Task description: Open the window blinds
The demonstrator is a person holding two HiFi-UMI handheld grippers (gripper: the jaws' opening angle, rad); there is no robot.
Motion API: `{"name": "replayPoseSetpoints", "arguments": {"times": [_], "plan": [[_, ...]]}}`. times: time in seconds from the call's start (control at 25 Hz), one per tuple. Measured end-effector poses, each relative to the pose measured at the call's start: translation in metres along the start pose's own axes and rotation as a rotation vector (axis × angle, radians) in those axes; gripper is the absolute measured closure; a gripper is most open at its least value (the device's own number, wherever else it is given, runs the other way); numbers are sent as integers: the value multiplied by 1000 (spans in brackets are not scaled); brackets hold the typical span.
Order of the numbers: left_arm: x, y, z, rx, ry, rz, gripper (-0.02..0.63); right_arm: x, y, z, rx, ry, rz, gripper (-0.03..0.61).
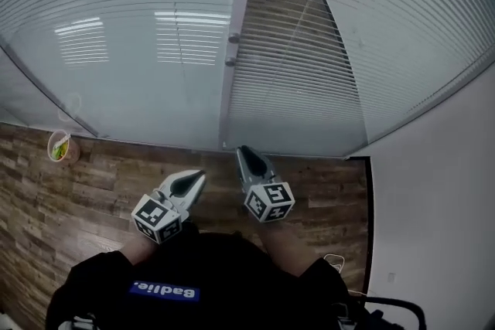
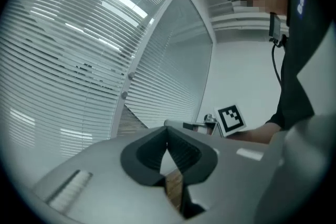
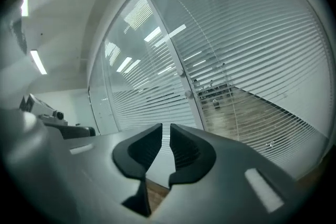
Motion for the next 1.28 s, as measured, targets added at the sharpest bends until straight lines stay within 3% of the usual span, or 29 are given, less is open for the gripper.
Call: {"name": "replayPoseSetpoints", "arguments": {"times": [0.2, 0.4, 0.6, 0.8, 1.04, 1.28], "plan": [[30, -11, 13, -2, 68, 7, 614, -18, -21, 32, -45, 81, -23, 532], [45, -14, 31, 21, 85, -16, 614, -43, -19, 52, -21, 144, 10, 532], [53, -20, 45, 60, 41, -52, 614, -70, -25, 78, 7, 177, 65, 531], [46, -38, 94, 54, -5, -47, 614, -134, -52, 99, -12, 192, 72, 531], [28, -22, 139, 39, -68, -5, 614, -193, -24, 94, 13, 167, 79, 531], [41, -11, 149, 88, -116, -33, 614, -206, 6, 106, 119, 138, 193, 541]]}}
Point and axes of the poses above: the fingertips, and each gripper's own axes: z backward along the fingers, x to its right, y out of its top, the point moved 6 cm from there along z, backward along the fingers, and after that the axes turned 10 degrees about z, right-handed, at the moved point
